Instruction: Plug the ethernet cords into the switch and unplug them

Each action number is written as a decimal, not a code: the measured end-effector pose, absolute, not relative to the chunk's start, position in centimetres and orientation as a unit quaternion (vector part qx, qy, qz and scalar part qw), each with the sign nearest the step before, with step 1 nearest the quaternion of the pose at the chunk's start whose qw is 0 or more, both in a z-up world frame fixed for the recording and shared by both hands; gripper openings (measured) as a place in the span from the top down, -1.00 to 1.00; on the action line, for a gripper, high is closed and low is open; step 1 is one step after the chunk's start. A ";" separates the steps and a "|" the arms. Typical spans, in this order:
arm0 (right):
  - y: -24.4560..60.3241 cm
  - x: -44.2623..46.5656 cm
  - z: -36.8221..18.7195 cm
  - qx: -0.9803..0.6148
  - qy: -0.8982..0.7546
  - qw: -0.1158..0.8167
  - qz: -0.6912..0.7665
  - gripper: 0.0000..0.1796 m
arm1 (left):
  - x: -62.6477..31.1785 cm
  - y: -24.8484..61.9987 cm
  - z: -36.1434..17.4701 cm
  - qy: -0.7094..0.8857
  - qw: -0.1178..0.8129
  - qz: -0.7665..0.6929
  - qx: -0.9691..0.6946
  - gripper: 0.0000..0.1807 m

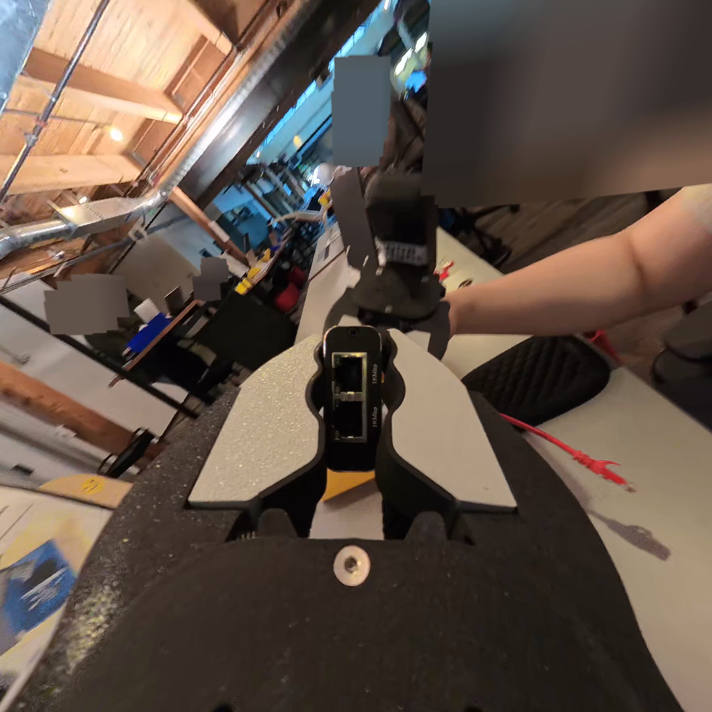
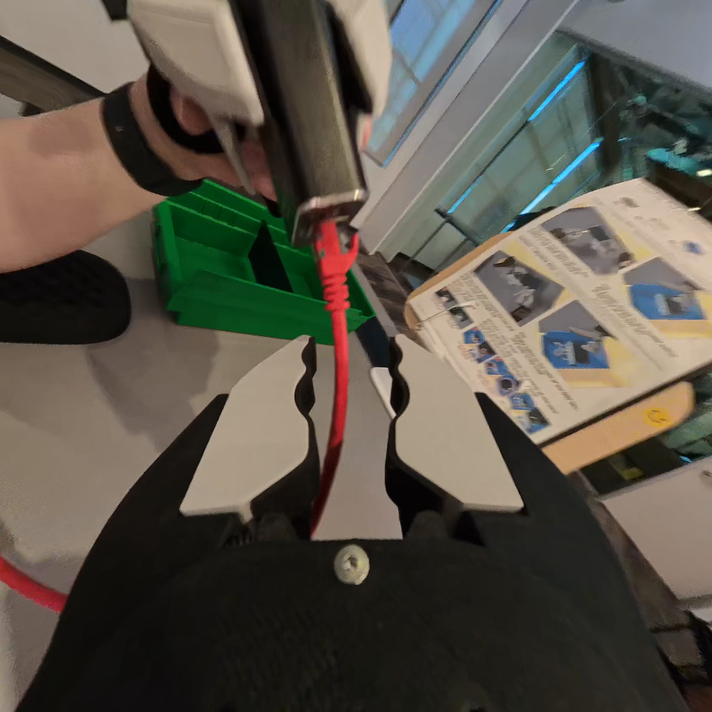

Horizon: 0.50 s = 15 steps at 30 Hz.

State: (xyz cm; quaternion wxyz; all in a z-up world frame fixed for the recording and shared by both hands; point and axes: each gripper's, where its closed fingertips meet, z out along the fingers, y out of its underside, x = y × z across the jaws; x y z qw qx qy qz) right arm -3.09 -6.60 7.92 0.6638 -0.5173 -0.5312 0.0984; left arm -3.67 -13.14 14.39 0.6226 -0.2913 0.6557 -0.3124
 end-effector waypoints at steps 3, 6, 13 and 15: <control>-7.1 -3.8 7.2 -0.513 -0.548 0.650 0.116 0.99 | -4.0 -13.4 14.7 0.650 0.619 -0.339 -0.282 0.72; -6.1 -2.8 7.8 -0.553 -0.524 0.640 0.098 0.99 | -4.5 -11.7 14.0 0.650 0.626 -0.298 -0.310 0.70; -4.1 0.3 7.7 -0.593 -0.537 0.584 -0.138 0.99 | -4.2 -7.1 10.7 0.671 0.628 -0.055 -0.390 0.54; -4.0 0.7 7.3 -0.595 -0.543 0.566 -0.172 0.99 | -3.6 -6.5 9.1 0.688 0.598 -0.039 -0.408 0.55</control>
